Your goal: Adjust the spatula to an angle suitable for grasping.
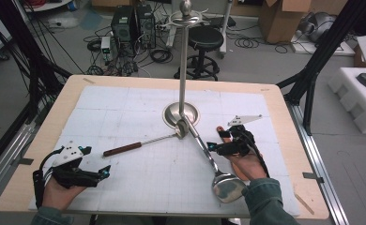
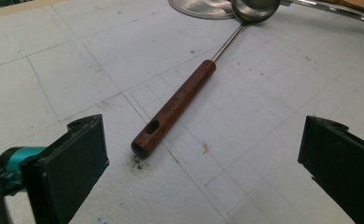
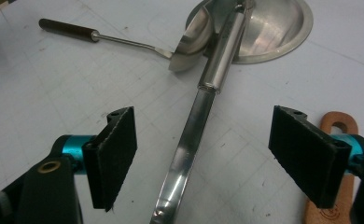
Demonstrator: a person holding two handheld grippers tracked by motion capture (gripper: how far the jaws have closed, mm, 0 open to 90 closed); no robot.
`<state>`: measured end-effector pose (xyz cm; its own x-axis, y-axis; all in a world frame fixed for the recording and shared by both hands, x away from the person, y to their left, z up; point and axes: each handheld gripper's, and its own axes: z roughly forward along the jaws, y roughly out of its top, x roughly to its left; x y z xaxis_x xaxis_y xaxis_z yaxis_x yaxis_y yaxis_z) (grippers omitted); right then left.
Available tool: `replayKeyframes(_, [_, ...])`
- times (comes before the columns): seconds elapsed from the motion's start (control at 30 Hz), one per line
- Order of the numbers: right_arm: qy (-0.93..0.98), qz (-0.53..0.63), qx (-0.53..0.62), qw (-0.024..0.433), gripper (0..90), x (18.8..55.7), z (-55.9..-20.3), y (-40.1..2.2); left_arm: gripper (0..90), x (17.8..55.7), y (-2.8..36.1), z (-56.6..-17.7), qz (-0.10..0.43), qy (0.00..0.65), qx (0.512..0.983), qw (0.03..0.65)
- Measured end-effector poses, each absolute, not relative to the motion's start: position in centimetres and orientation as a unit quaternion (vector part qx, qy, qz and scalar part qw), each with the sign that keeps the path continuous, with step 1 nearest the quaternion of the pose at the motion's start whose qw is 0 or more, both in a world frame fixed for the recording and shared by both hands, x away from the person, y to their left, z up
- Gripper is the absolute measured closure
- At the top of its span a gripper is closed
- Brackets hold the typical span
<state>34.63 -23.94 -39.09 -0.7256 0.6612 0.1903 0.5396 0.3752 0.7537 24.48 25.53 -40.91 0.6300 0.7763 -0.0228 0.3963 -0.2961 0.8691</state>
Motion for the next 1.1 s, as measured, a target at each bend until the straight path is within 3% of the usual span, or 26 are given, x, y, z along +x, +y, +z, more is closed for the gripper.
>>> replayKeyframes(0.53, [0.842,0.381,0.381,0.029,35.1,36.2,-42.1,-22.2,1.7,24.5,25.5,-40.9,0.207,0.373,0.781,0.455])
replayKeyframes(0.83, [0.846,0.367,0.387,-0.004,52.0,36.6,-43.2,-21.7,1.7,24.5,25.5,-41.0,0.206,0.375,0.780,0.457])
replayKeyframes(1.1, [0.842,0.369,0.393,-0.018,58.7,36.9,-43.5,-21.6,1.8,24.6,25.4,-41.0,0.206,0.375,0.781,0.456])
